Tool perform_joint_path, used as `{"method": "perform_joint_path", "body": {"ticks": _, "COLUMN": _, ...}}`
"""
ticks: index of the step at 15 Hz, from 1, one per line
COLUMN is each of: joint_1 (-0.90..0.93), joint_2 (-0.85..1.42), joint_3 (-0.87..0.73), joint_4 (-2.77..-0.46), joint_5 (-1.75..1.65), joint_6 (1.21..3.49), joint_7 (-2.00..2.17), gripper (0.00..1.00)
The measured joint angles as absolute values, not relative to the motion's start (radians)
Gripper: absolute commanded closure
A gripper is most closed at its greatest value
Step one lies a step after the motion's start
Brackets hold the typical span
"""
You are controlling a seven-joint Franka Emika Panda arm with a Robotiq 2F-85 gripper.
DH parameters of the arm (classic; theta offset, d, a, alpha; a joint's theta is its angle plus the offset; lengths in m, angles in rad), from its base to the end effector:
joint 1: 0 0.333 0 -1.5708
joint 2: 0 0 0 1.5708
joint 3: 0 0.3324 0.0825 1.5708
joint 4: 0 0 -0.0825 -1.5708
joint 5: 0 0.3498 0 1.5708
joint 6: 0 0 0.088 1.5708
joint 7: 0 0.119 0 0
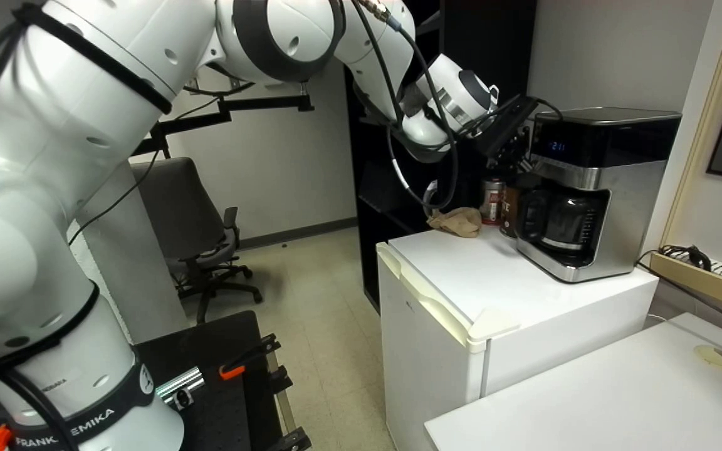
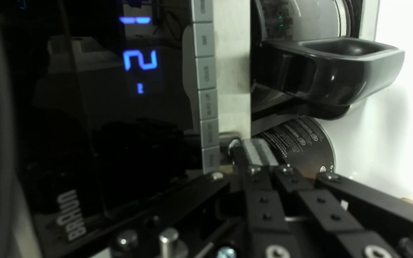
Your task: Press a button on the coffee machine
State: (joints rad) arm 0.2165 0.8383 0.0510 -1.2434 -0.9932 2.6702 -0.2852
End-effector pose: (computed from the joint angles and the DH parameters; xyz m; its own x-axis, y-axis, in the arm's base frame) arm 0.7522 0.2135 0.3364 0.2621 0.9648 0.0218 0.6381 -0.1902 0.7461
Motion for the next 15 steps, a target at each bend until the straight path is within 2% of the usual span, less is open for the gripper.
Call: {"method": "perform_joint_path", "body": {"ticks": 15, "joint_1": 0.240, "joint_2": 0.837, "joint_3": 0.021, "joint_4": -1.244, "joint_5": -1.017, "joint_6": 2.670, "joint_7": -0.285, "gripper": 1.00}}
